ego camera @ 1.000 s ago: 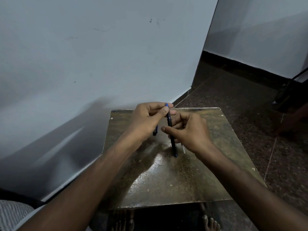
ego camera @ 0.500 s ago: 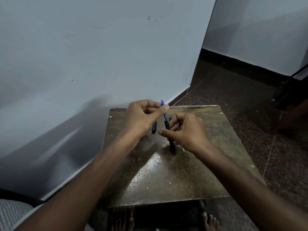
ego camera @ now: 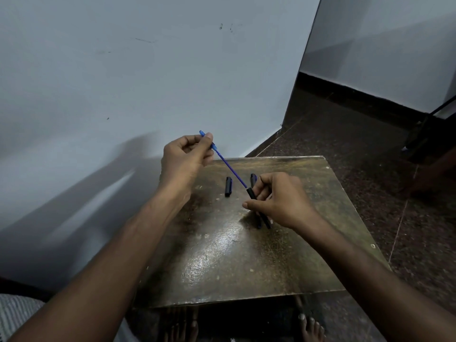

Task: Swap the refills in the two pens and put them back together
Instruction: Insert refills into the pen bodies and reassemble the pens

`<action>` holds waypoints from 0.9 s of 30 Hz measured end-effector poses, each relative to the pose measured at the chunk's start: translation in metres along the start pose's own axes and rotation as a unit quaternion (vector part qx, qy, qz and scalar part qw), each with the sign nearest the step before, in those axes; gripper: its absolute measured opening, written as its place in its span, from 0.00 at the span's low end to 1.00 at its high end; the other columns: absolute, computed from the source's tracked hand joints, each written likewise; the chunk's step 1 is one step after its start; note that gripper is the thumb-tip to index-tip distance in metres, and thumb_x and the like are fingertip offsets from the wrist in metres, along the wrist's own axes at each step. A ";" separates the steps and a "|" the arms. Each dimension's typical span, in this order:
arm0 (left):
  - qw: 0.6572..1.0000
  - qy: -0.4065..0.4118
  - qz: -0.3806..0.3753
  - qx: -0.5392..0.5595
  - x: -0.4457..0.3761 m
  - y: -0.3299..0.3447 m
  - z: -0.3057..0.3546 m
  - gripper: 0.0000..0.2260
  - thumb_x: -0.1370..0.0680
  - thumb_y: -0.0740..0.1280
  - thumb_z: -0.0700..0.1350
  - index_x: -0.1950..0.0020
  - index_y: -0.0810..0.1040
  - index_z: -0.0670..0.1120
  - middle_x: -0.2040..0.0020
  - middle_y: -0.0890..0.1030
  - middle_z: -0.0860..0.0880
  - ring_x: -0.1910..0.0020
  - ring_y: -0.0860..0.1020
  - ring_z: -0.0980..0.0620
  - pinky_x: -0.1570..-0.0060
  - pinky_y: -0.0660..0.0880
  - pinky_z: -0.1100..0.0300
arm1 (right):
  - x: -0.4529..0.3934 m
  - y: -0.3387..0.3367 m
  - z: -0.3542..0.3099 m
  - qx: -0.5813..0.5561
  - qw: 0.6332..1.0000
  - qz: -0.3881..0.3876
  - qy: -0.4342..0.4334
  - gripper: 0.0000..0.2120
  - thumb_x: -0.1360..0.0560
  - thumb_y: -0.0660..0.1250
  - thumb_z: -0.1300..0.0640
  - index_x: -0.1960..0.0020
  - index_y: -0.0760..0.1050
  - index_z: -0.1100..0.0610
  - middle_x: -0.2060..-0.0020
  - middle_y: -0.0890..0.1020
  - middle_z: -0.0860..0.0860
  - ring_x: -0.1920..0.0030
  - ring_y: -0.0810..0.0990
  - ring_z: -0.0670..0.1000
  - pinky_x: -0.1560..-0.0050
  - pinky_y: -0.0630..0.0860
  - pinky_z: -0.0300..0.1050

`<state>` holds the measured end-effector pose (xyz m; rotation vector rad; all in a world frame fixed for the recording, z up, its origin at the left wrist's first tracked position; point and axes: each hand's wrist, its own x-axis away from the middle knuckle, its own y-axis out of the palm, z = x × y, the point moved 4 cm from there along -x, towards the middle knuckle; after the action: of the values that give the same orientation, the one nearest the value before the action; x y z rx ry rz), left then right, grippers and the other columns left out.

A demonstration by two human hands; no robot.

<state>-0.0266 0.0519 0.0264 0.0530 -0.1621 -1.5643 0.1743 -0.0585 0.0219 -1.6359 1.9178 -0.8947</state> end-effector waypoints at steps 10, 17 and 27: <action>0.988 -0.023 -0.148 -0.031 0.017 0.026 -0.006 0.09 0.20 0.77 0.48 0.45 0.86 0.43 0.55 0.90 0.47 0.56 0.87 0.53 0.50 0.85 0.57 | 0.001 -0.003 -0.009 0.056 0.997 0.010 -0.053 0.11 0.28 0.84 0.48 0.50 0.84 0.45 0.66 0.85 0.43 0.66 0.80 0.35 0.67 0.70 0.27; 0.938 0.045 -0.046 -0.341 0.003 -0.003 -0.012 0.09 0.24 0.80 0.54 0.56 0.87 0.50 0.61 0.89 0.51 0.59 0.88 0.51 0.53 0.87 0.54 | -0.001 -0.008 -0.005 0.022 0.998 0.027 -0.049 0.15 0.26 0.82 0.49 0.42 0.84 0.46 0.66 0.88 0.45 0.62 0.85 0.39 0.55 0.80 0.40; 0.857 0.036 -0.097 -0.504 0.008 0.007 -0.024 0.14 0.21 0.78 0.55 0.62 0.88 0.48 0.67 0.88 0.50 0.69 0.85 0.57 0.57 0.82 0.62 | -0.003 -0.004 0.003 -0.052 0.998 0.018 -0.020 0.13 0.27 0.83 0.50 0.45 0.83 0.46 0.65 0.89 0.48 0.62 0.90 0.46 0.56 0.89 0.55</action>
<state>-0.0161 0.0427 0.0043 -0.7178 0.7564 -1.6736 0.1796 -0.0564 0.0229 -1.6601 1.9894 -0.7533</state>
